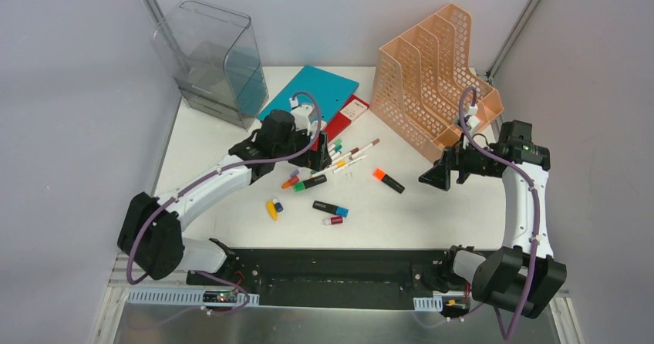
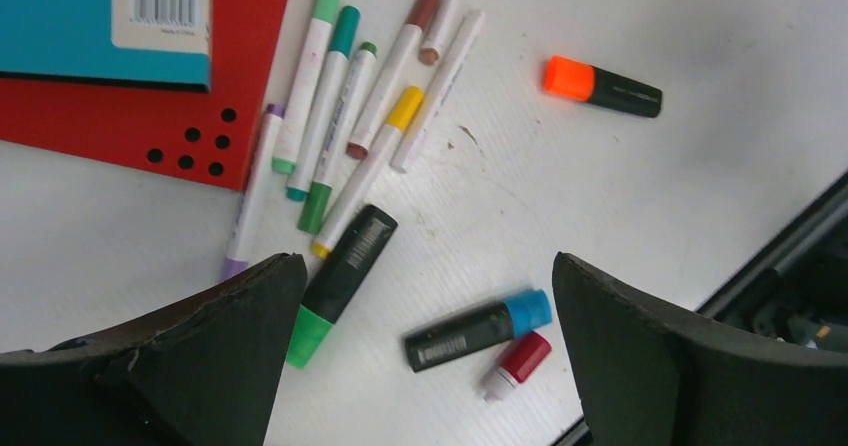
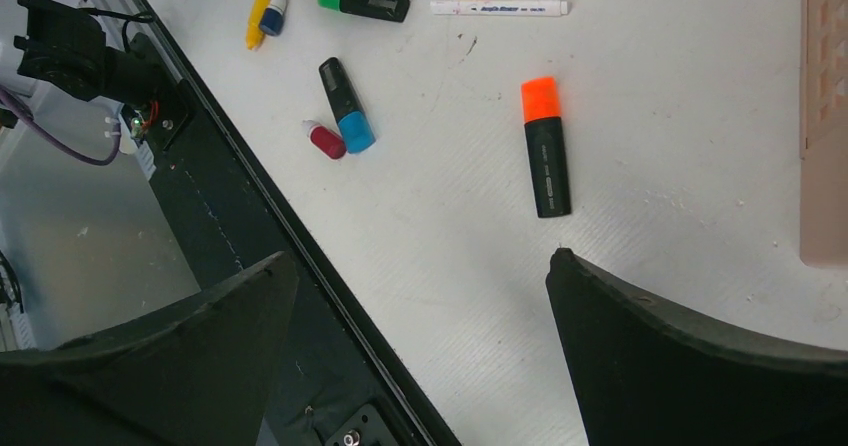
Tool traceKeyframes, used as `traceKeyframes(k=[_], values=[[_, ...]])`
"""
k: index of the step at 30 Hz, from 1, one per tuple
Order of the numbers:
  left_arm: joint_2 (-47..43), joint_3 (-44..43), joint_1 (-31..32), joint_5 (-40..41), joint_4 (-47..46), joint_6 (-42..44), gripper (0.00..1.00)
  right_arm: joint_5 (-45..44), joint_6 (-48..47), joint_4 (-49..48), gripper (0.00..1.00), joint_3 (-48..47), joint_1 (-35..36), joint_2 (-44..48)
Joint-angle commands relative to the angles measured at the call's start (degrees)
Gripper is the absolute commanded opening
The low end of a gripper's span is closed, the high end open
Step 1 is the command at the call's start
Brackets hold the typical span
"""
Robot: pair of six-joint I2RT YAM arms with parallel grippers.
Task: Organize the desk
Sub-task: Pick up the folder from the center of the board.
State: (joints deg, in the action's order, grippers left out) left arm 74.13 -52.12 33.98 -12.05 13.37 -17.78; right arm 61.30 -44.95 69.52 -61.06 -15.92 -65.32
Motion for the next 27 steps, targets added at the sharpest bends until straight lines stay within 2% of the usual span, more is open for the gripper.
traceKeyframes(k=[1,7,11,13,18,23,27], values=[[5.81,-6.80,1.44,8.87,0.70,6.40,0.99,-2.67,0.70,-3.17,1.00,0.19,0.92,1.10],[11.99,-10.14,1.88,14.75,0.26,6.64,0.96,-4.24,1.97,-4.74,1.00,0.95,2.13,1.90],[13.13,-6.73,1.52,20.21,-6.10,-0.18,0.97,-5.50,2.47,-5.42,1.00,1.14,3.33,2.01],[12.82,-4.52,0.94,20.51,-9.28,-4.00,0.97,-5.70,2.80,-5.73,1.00,1.33,3.81,2.10],[10.89,4.20,-2.97,17.59,-22.68,-16.36,0.95,-6.26,3.21,-6.44,1.00,1.71,4.97,2.45],[13.68,10.59,-9.28,10.48,-35.32,-29.81,0.85,-7.08,4.06,-7.53,1.00,2.38,5.54,3.28],[18.31,11.35,-11.64,7.41,-42.57,-35.89,0.77,-7.16,4.63,-8.33,1.00,2.82,5.72,3.75]])
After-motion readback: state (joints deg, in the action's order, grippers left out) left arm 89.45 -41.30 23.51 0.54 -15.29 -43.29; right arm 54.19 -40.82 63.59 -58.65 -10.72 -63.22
